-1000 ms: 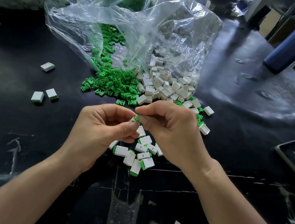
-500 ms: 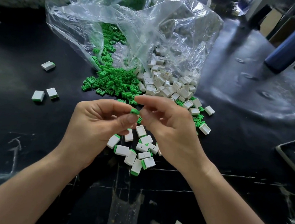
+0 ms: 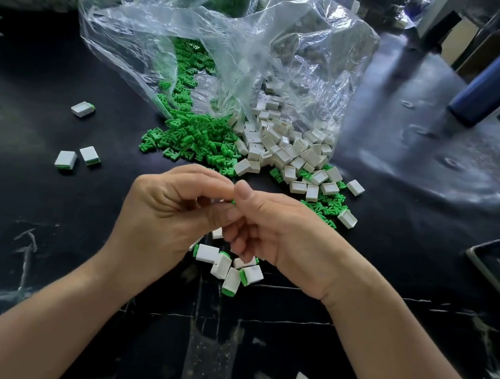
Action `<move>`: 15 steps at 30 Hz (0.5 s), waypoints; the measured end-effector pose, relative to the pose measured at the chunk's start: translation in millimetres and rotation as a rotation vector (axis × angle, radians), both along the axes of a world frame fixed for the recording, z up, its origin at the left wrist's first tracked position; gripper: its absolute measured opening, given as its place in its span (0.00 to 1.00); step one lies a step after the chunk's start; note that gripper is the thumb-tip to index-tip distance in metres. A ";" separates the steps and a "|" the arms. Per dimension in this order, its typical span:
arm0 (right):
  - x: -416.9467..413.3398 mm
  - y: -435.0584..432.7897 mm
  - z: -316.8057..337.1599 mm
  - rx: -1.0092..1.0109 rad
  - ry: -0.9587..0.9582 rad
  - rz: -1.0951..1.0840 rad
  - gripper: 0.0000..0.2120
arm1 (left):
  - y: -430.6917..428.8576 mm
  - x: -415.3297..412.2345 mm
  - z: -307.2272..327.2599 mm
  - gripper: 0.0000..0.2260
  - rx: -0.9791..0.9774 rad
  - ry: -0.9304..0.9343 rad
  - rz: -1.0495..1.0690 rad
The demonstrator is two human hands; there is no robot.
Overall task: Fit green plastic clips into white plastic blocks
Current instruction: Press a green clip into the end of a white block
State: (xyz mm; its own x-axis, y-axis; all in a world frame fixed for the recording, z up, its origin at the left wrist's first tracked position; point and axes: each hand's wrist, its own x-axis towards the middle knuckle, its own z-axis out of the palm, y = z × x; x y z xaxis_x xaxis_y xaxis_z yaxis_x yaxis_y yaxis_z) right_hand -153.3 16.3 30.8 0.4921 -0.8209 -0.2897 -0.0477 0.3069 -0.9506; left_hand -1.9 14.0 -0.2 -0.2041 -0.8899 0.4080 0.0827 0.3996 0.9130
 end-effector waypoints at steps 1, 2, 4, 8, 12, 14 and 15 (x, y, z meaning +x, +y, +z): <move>0.5 0.1 -0.1 -0.013 0.015 -0.007 0.16 | -0.5 -0.6 0.7 0.06 -0.002 0.000 -0.014; 1.4 0.5 -0.7 -0.026 0.046 -0.014 0.16 | -0.1 -1.7 1.7 0.06 0.007 0.009 -0.027; 3.4 1.4 -3.6 -0.052 0.118 -0.022 0.17 | 0.8 -4.3 2.0 0.04 0.013 0.010 -0.043; 6.5 3.1 -8.0 -0.066 0.106 -0.031 0.16 | 3.6 -7.9 2.5 0.07 -0.017 -0.009 -0.043; 3.3 1.2 -5.3 -0.044 0.034 0.011 0.17 | 2.3 -4.3 5.8 0.03 0.017 0.065 -0.088; -0.2 -0.5 -2.5 -0.033 0.040 0.042 0.17 | 0.9 -2.4 7.0 0.06 0.032 0.051 -0.093; -0.9 -0.6 -0.9 -0.046 0.076 0.050 0.19 | 0.8 -1.7 7.5 0.07 0.036 0.025 -0.092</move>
State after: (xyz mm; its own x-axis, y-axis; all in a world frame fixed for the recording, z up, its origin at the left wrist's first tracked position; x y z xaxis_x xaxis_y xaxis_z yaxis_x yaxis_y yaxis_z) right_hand -154.2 15.7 30.0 0.5108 -0.8091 -0.2905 -0.1340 0.2588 -0.9566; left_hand -3.6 14.8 7.3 -0.2757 -0.8821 0.3819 0.1401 0.3562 0.9238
